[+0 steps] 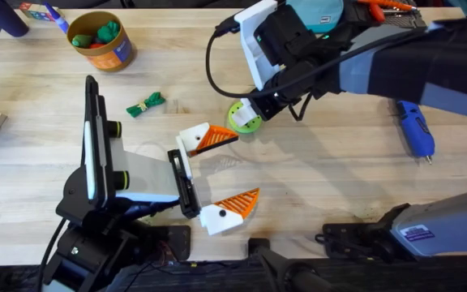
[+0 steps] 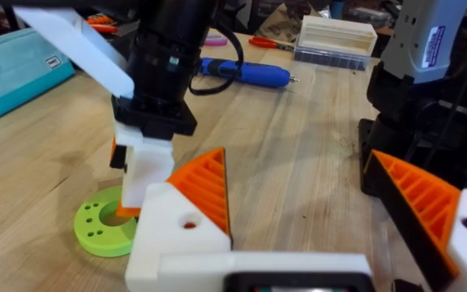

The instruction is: Pick up the gripper from the table and insert it into the empty holder that is missing its gripper. Then pick up a screw, insert it into the mounting hole, and use the screwdriver to tighten it. Finally, clean up the table by picking up the vegetable and placing it into the bucket.

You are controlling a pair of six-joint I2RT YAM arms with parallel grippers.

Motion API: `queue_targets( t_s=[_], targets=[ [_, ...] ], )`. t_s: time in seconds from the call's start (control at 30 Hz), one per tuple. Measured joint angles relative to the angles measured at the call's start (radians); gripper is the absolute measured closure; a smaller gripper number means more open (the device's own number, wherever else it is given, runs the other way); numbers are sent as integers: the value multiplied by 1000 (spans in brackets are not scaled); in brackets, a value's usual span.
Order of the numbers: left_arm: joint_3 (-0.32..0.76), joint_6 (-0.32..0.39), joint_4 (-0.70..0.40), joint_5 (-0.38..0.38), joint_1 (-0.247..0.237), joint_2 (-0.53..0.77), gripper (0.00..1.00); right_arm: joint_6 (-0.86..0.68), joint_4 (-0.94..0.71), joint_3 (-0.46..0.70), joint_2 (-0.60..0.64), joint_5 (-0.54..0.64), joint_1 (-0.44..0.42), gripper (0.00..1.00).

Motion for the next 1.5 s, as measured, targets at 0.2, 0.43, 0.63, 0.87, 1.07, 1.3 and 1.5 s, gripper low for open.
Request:
queue_targets(
  t_s=[0.2,0.43,0.63,0.87,1.07,1.3,1.5],
  targets=[
    [0,0,2,-1,0,1,7,0,-12,-1,6,-42,7,228],
    [0,0,2,-1,0,1,7,0,-26,-1,-4,-99,15,228],
    [0,0,2,-1,0,1,7,0,-30,-1,-3,-108,23,228],
    [0,0,2,-1,0,1,7,-8,-28,-1,10,-108,42,620],
    [0,0,2,-1,0,1,7,-7,-27,-1,35,-108,42,666],
    [0,0,3,-1,0,1,7,-9,-27,-1,35,-108,43,699],
    [0,0,2,-1,0,1,7,-9,-27,-1,35,-108,48,770]
  ],
)
